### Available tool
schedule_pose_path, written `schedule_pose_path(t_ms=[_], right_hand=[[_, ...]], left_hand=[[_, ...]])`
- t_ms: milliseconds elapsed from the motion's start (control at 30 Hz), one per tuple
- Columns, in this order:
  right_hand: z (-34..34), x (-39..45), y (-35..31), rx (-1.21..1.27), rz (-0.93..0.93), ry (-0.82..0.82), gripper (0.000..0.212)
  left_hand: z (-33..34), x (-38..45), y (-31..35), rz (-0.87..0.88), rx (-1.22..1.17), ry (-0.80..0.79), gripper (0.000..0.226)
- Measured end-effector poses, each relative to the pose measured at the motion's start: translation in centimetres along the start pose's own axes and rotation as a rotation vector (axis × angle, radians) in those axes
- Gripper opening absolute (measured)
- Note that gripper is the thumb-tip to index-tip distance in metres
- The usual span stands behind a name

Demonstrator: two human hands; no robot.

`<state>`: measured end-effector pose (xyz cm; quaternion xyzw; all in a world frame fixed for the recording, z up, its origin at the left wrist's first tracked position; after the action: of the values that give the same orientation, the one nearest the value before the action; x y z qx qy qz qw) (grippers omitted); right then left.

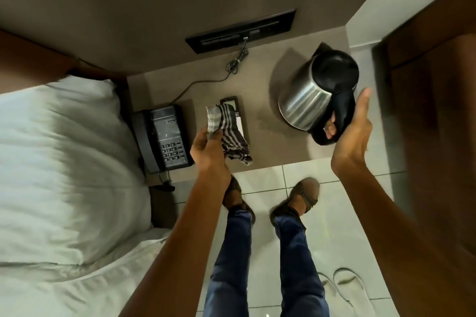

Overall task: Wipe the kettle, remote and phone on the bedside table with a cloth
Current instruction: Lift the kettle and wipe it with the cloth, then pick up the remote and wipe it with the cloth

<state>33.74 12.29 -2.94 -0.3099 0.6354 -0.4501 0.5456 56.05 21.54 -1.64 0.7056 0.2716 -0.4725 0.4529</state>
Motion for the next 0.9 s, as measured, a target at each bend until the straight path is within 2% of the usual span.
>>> schedule_pose_path(t_ms=[167,267,400,467,533,600,667,733,767,800,833,867,900], right_hand=[[-0.1,-1.1,2.1,-0.077,-0.040,0.049,0.045],[-0.5,-1.4,2.9,-0.075,-0.054,0.068,0.040],[-1.1,-2.1,4.7,-0.085,-0.063,0.074,0.052],[-1.3,-2.7,5.4,-0.104,-0.047,0.090,0.042],[-1.5,-2.9,5.7,-0.107,-0.006,0.110,0.042],[-2.7,-3.0,6.1,-0.078,0.026,0.243,0.046],[-4.4,-3.7,7.6,-0.017,0.057,0.513,0.050],[-4.9,-5.9,9.8,-0.039,0.255,0.686,0.055],[-4.2,-7.4,11.3,-0.046,0.400,0.655,0.054],[-3.1,-8.9,12.8,-0.042,0.519,0.535,0.052],[-1.6,-10.1,13.7,-0.097,0.561,0.358,0.047],[0.0,-10.9,14.3,-0.250,0.495,0.164,0.040],[1.8,-11.2,14.8,-0.431,0.338,-0.002,0.031]], left_hand=[[-1.1,-0.1,1.3,-0.039,-0.073,-0.066,0.038],[-2.3,0.2,1.4,-0.016,-0.071,-0.076,0.036],[-3.9,0.9,1.1,0.007,-0.026,-0.012,0.026],[-4.5,1.4,1.0,0.006,-0.031,0.016,0.027],[-4.8,1.7,1.0,0.008,-0.029,0.021,0.027],[-5.0,2.0,1.1,0.015,-0.030,0.014,0.030],[-5.2,2.3,1.4,0.019,-0.036,0.014,0.036],[-5.3,2.6,1.7,0.024,-0.041,0.018,0.036],[-5.3,2.8,1.9,0.023,-0.042,0.018,0.035],[-5.4,3.0,2.0,0.020,-0.044,0.018,0.034],[-5.5,3.3,2.0,0.015,-0.045,0.015,0.032],[-5.6,3.6,2.1,0.014,-0.044,0.013,0.029],[-5.8,3.9,2.1,0.018,-0.041,0.011,0.027]])
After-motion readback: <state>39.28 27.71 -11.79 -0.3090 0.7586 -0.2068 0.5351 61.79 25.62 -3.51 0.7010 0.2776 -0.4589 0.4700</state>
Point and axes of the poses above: each hand's wrist, its own x-axis towards the middle knuckle, its own z-axis out of the palm, y = z × x, the point moved 1 cm from there along x, towards the middle knuckle, and after that the axes turned 13 degrees about -z, right-handed, at the moved point
